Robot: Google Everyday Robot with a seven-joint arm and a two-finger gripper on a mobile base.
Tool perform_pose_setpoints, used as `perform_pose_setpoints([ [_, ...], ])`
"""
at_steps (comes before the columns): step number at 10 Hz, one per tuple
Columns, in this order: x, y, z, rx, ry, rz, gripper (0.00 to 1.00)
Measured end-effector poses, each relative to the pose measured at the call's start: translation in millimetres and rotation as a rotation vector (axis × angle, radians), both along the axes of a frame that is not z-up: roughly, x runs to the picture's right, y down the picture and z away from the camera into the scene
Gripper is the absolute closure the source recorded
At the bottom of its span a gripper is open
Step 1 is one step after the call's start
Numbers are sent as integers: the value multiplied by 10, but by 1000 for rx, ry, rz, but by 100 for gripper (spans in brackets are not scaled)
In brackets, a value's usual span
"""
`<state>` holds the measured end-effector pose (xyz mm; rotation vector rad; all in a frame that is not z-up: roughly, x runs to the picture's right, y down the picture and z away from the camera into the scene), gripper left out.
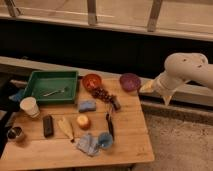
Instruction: Place sponge in plastic cup
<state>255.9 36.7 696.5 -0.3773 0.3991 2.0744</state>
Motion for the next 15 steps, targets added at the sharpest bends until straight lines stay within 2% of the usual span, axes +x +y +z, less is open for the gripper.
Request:
perform_pose_setpoints([
  [12,6,-10,1,0,2,-3,20],
  [14,-50,-106,54,2,-14,-41,20],
  [15,-199,-170,105,2,-34,-76,20],
])
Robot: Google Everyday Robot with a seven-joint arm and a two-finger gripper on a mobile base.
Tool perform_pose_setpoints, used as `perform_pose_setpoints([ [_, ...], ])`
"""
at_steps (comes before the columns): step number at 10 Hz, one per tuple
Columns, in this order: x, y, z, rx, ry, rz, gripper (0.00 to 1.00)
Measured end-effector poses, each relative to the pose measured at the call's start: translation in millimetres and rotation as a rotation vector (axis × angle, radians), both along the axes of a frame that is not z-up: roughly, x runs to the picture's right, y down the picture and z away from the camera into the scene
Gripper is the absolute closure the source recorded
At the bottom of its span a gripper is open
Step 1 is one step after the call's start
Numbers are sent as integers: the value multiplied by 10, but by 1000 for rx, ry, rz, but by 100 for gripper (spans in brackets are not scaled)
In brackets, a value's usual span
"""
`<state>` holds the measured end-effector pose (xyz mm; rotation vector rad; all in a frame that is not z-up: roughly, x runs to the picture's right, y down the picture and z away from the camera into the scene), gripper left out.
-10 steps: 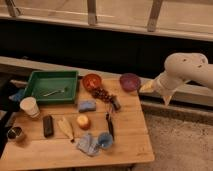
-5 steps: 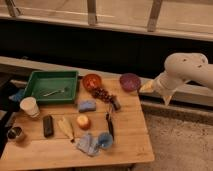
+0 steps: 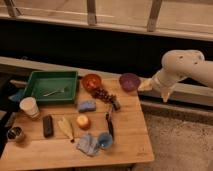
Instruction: Place sponge in plastic cup
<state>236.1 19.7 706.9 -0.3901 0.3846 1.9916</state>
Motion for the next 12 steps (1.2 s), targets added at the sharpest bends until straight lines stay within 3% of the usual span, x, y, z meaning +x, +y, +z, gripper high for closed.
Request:
perform_pose_setpoints([
  [2,-332,-107,101,-1,-38,-55,20],
  [4,-831,-233,254,-7,-95,-116,20],
  [8,-1629,-283,514,-49,-232,-203,20],
  [10,-2003,-262,612,-73,-315,-211,20],
  [12,-2191,-270,664,-66,-393,-163,20],
])
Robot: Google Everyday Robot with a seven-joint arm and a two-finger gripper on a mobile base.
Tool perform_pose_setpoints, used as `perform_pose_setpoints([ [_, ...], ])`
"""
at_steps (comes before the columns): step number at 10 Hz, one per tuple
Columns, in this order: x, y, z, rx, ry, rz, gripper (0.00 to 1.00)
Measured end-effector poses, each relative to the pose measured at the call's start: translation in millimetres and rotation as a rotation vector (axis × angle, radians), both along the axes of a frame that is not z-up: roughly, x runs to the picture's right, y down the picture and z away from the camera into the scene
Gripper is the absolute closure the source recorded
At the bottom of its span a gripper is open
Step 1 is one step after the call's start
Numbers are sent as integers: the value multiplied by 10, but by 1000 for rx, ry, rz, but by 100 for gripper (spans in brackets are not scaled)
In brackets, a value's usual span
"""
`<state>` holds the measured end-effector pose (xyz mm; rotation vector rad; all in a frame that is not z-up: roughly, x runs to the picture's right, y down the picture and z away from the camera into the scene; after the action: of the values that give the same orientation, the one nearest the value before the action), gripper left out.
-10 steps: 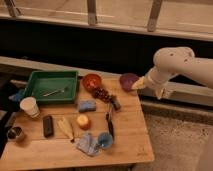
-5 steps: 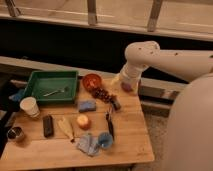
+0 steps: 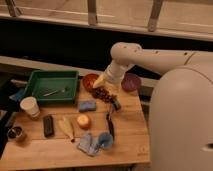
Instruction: Place sponge in plastic cup
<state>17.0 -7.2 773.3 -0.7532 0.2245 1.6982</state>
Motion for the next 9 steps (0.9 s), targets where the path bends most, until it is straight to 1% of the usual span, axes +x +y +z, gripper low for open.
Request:
perform_pose_setpoints([
  [1,-22,-8,13,0,-21,22,20],
  [3,-64,-11,14,0,-27,20,20],
  [4,-36,-12,16,-5,-22,19,20],
  [5,0,17,45,-30,-11,7,20],
  [6,-34,75,103,-56,-15,3,20],
  [7,-57,131,187,-70,-21,5,20],
  [9,-153,349,464,-114,-35,7,20],
])
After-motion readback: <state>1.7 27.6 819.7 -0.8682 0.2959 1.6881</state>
